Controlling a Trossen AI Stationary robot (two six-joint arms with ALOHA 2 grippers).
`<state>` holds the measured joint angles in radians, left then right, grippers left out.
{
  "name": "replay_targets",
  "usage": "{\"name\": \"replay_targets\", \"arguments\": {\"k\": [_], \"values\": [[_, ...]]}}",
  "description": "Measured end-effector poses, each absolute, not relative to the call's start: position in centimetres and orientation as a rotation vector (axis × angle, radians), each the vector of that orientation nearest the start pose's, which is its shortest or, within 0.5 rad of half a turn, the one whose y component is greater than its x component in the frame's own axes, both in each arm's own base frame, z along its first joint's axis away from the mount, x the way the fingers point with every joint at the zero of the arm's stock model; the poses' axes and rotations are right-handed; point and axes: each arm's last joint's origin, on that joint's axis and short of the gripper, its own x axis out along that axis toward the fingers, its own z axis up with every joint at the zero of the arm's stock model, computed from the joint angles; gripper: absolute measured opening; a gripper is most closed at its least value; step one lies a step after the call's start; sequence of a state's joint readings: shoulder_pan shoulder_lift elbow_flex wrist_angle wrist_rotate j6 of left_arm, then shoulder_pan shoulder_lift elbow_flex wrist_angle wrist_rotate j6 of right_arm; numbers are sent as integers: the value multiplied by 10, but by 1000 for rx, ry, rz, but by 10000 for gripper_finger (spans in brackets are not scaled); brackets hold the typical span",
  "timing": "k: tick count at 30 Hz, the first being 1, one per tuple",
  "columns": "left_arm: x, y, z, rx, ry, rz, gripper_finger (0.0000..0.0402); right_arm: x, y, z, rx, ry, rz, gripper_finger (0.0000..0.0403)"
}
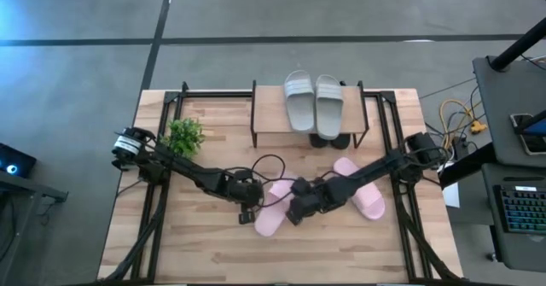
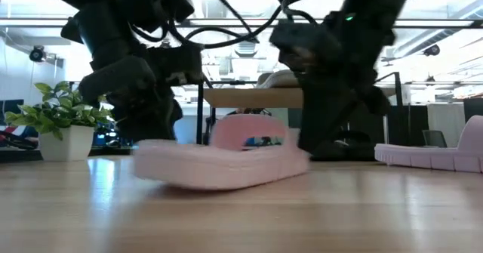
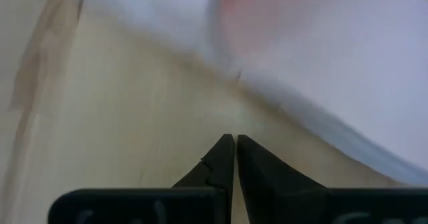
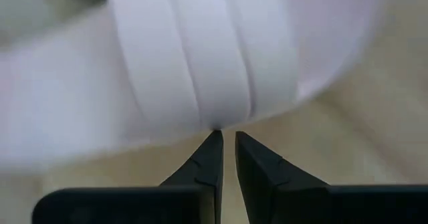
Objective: Pick and place slides into the shelf
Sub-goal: Adjust the left pink slipper, then move the right pink slipper to the left side of the other pink slipper
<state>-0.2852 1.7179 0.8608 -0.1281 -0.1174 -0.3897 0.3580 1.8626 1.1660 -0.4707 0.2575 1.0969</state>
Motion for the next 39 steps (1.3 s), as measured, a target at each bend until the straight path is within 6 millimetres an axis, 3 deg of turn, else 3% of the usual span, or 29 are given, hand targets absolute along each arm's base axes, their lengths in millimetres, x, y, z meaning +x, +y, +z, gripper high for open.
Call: {"name": "replay_targets", "arguments": {"k": [7, 12, 20, 29, 39], "values": [[311, -86, 141, -173, 911, 35, 6, 350, 84, 161, 610, 953, -598, 33], [313, -79, 142, -161, 900, 73, 6, 341, 80, 180, 595, 951, -594, 33], [323, -67, 147, -130, 808, 70, 6, 291, 89, 222, 578, 1060, -670, 33], [332, -55, 146, -131, 767, 31, 6, 232, 97, 237, 515, 1351, -873, 33], [323, -56, 146, -154, 861, -29, 6, 226, 101, 230, 306, 1592, -566, 37]]}}
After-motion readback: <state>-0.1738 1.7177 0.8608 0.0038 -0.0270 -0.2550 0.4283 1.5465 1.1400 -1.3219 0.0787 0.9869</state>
